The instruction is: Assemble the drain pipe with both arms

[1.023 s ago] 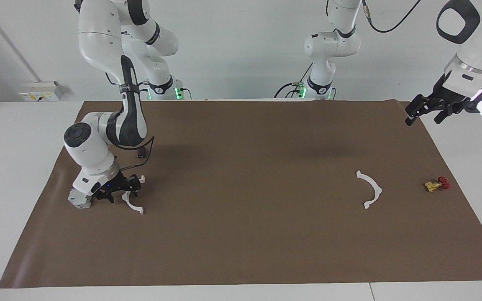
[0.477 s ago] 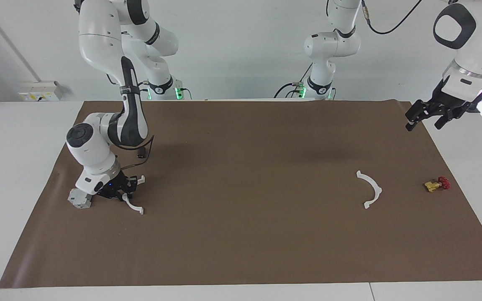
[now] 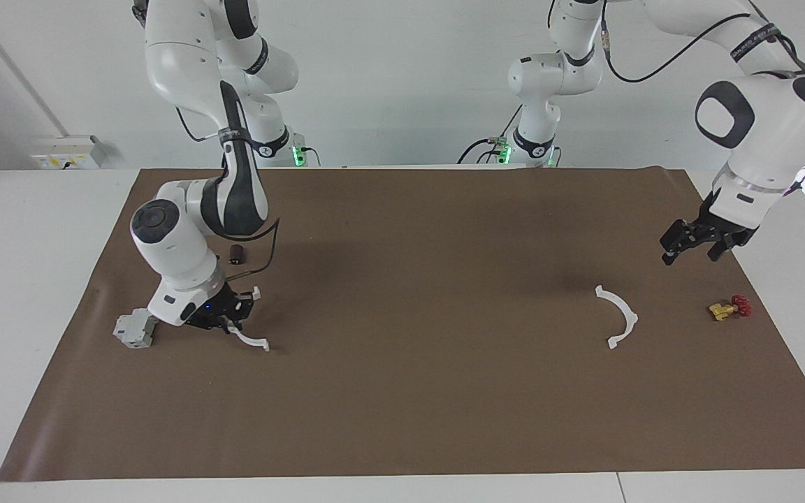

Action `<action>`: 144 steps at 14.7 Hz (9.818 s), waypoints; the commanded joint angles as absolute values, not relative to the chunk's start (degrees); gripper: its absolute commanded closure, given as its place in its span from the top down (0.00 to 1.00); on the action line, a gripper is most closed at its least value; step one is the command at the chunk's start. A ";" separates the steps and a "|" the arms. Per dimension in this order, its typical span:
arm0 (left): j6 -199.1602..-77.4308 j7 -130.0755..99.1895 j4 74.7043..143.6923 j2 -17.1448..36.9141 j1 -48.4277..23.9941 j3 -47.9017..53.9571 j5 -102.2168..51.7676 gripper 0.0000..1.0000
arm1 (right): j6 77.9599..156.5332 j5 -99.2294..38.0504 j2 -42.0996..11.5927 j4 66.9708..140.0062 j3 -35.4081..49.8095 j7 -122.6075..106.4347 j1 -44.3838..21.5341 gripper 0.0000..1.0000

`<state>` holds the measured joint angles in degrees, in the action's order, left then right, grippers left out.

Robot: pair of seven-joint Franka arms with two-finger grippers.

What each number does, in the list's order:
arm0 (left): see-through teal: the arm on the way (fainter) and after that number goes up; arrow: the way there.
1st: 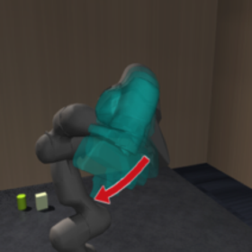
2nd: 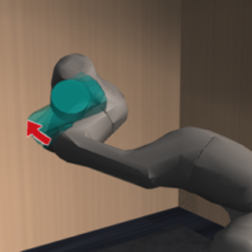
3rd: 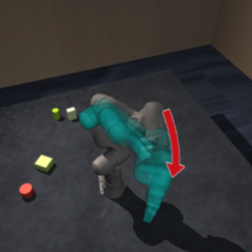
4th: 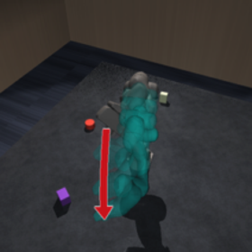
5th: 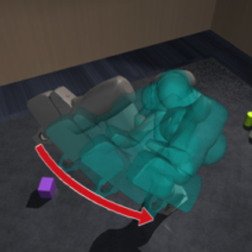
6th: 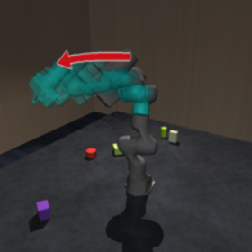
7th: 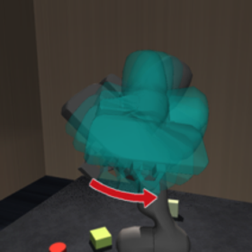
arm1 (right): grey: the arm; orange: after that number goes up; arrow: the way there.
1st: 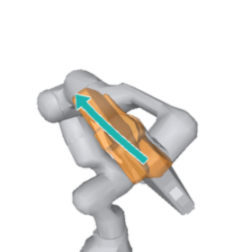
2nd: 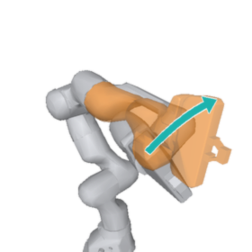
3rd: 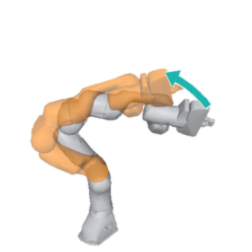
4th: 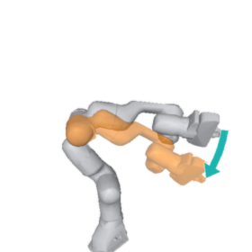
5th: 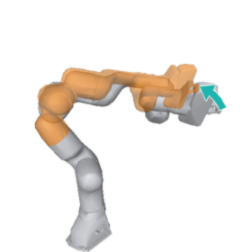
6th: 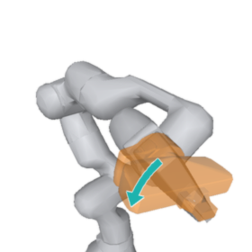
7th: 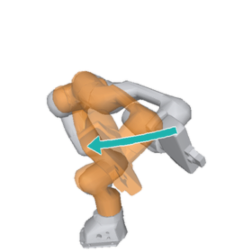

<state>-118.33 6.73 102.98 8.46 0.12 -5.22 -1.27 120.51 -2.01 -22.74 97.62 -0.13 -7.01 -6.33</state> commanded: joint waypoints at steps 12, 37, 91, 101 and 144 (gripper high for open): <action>-140.36 8.61 113.63 19.78 -2.20 -5.27 -0.53 1.00 | 130.15 -2.11 -28.39 97.55 -0.18 30.59 -29.97 0.03; -131.87 6.25 107.95 16.79 -5.17 -5.71 -0.53 0.00 | 94.87 -2.37 -8.11 87.98 -0.70 20.59 -13.55 1.00; -133.51 -36.47 101.95 26.28 -41.75 -5.27 9.76 0.68 | 92.02 0.35 2.02 96.77 -1.32 -1.93 0.26 1.00; -129.30 -35.33 102.22 20.50 -34.47 -5.36 9.67 1.00 | 92.02 0.35 2.02 96.77 -1.32 -2.02 0.18 1.00; -95.01 7.47 94.57 -0.79 0.97 -5.89 -1.14 1.00 | 91.49 0.26 1.67 94.22 0.00 -1.14 -0.18 1.00</action>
